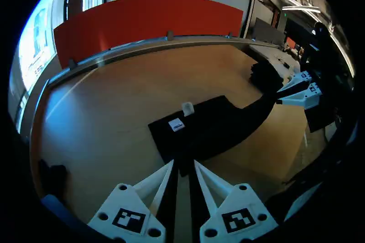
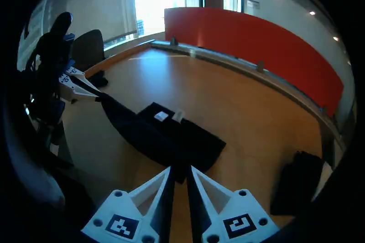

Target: Fold towel

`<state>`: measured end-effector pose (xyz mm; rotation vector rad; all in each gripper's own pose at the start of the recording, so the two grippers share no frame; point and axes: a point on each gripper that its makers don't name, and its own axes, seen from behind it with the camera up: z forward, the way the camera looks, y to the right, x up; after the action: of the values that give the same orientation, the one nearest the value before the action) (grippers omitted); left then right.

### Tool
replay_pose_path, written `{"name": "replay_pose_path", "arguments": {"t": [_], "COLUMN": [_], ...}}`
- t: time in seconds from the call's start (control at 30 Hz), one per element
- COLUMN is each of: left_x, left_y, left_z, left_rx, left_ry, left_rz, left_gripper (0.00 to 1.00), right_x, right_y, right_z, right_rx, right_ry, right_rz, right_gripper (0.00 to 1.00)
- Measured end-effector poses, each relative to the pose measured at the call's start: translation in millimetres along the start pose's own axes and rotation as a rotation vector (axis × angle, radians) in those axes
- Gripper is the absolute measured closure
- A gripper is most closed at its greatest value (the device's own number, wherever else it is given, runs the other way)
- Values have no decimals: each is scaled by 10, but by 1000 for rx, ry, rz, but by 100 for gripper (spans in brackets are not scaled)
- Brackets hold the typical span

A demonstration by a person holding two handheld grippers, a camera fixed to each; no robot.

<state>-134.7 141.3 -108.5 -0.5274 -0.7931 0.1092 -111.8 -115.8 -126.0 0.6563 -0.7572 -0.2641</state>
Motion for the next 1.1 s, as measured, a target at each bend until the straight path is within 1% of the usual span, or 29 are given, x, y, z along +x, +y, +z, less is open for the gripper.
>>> {"name": "replay_pose_path", "arguments": {"t": [0.2, 0.57, 0.7, 0.9, 1.1], "left_x": [21, 98, 107, 83, 12], "left_y": [-91, -249, -293, -332, -368], "left_z": [176, 568, 715, 858, 996], "left_rx": [12, 26, 26, 29, 28], "left_ry": [-3, -4, -13, -28, -43], "left_rz": [4, -18, -7, 23, 22], "left_gripper": [85, 85, 85, 85, 85], "right_x": [3, -23, -45, -106, -171], "right_y": [89, 347, 427, 473, 524], "right_z": [165, 525, 633, 729, 840], "right_rx": [1, -10, -15, -12, -17], "right_ry": [-11, -44, -58, -74, -90], "right_rz": [22, 50, 59, 63, 63], "right_gripper": [83, 83, 83, 83, 83]}}
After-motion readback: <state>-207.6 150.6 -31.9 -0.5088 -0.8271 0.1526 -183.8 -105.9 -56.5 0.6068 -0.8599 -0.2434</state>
